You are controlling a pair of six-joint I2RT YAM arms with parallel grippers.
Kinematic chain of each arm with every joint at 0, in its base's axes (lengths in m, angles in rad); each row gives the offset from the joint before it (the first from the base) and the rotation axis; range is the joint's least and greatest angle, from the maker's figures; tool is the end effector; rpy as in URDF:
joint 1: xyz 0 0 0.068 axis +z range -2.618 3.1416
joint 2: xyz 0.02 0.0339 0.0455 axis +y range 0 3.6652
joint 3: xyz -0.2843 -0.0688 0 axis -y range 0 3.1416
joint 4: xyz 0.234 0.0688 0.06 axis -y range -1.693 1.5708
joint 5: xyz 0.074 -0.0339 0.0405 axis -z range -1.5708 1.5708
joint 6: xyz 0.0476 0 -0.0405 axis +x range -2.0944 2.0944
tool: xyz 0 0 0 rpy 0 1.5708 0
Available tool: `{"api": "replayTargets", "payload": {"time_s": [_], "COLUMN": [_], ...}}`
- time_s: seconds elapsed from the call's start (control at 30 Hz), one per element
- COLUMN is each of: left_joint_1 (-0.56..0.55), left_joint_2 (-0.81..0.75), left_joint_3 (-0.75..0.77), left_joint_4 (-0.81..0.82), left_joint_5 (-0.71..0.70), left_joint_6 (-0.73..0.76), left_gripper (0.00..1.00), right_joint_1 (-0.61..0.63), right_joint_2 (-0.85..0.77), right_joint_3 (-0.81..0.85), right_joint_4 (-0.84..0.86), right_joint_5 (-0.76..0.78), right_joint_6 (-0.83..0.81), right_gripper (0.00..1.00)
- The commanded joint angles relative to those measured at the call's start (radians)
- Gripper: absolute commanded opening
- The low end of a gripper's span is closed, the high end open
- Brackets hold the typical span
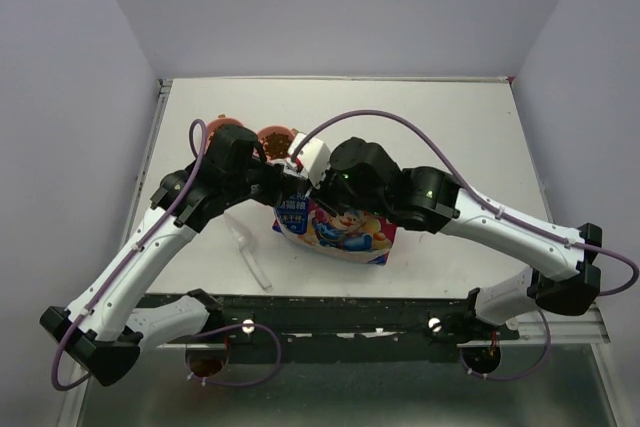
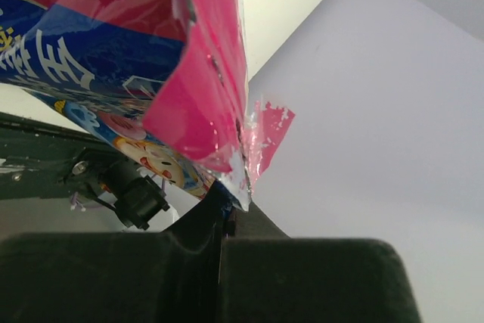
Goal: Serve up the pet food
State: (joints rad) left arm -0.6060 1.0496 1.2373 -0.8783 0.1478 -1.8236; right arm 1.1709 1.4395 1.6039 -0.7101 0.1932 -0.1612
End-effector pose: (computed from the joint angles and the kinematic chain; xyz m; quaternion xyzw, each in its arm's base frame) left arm 0.1526 -0.1143 0.3855 -0.4902 0.7581 -0.4215 0.0855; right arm 0.1279 0.2792 0.4302 -0.4988 0.7113 0.1625 0.4679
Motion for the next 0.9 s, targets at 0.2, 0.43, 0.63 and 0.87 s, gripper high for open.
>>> {"api": "replayTargets", "payload": {"time_s": [0.2,0.43,0.63,0.87], "left_joint_1": [0.045,0.06,0.081,0.1], "left_joint_2": [0.032,-0.008,-0.022,-0.013], "left_joint_3": [0.103,0.059,0.01,-0.035], "left_joint_4": [-0.111,-0.059,-0.013,0.053], "left_joint_5": [0.062,-0.01,-0.04,-0.07], "left_joint_6": [0.006,0.066,0.116,0.155], "left_gripper": [0.0,0.5,0.61,0.39], "right_joint_1": [0.079,0.079,0.076,0.076], "right_joint_2": [0.052,0.015,0.016,0.019], "right_joint_3": [-0.041,-0.027,-0.013,0.011], "right_joint_4": [0.086,0.07,0.069,0.066], "right_joint_5": [0.25,0.143,0.123,0.121], "right_joint_6": [-0.196,-0.106,-0.072,-0.052], "right_gripper": [0.0,0.0,0.0,0.0]}}
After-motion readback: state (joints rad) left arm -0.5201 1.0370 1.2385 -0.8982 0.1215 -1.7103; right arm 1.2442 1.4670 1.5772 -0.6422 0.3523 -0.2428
